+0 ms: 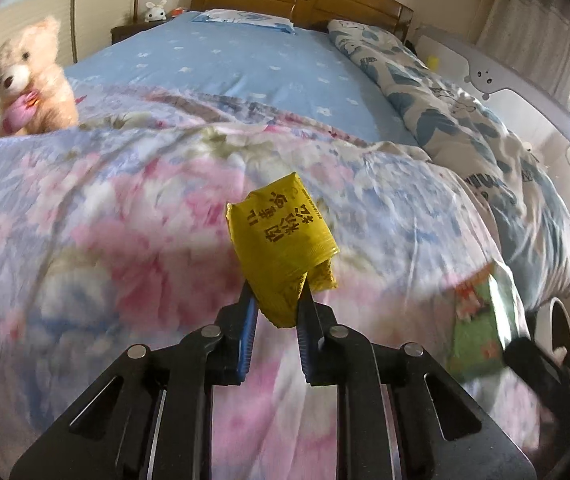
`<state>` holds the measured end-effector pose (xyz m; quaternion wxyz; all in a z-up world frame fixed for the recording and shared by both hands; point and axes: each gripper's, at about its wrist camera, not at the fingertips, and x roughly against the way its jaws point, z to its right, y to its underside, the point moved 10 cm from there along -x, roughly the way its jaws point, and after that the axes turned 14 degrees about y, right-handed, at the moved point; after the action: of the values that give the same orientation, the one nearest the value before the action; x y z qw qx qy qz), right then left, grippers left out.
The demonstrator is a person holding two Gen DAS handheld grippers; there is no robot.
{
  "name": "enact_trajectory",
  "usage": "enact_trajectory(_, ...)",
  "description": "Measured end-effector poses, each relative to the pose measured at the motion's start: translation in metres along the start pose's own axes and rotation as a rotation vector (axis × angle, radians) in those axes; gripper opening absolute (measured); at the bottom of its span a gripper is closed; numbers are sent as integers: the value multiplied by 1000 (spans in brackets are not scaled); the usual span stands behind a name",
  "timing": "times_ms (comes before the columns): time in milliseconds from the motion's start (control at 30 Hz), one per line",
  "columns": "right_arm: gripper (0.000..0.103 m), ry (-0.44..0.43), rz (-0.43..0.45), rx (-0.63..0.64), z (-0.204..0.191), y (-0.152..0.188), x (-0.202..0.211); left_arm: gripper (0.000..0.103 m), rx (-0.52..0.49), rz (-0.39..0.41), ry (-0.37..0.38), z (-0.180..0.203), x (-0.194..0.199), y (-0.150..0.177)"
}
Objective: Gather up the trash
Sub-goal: 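Grasp the yellow wrapper with the left gripper while the right grasps the green juice carton, then carry the yellow wrapper and green carton over the bin, holding them above it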
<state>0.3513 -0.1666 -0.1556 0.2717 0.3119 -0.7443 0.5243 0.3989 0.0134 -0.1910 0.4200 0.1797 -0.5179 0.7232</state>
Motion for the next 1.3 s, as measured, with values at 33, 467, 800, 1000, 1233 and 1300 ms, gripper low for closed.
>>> enact_trajectory(33, 79, 8, 1, -1, -2, -1, -3, 17, 3, -1, 3, 1, 3, 4)
enact_trajectory(467, 35, 83, 34, 51, 11, 5, 10, 16, -79, -7, 54, 52, 46, 46)
enact_trajectory(800, 34, 83, 3, 109, 35, 37, 45, 16, -105, -31, 84, 81, 59, 77)
enact_trajectory(1000, 41, 129, 3, 139, 36, 43, 35, 16, -104, -47, 70, 80, 63, 91)
enact_trajectory(1233, 32, 128, 2, 120, 41, 46, 29, 16, -130, -47, 73, 92, 67, 93)
enact_trajectory(1300, 31, 114, 18, 109, 44, 45, 39, 16, -144, -52, 82, 100, 66, 94)
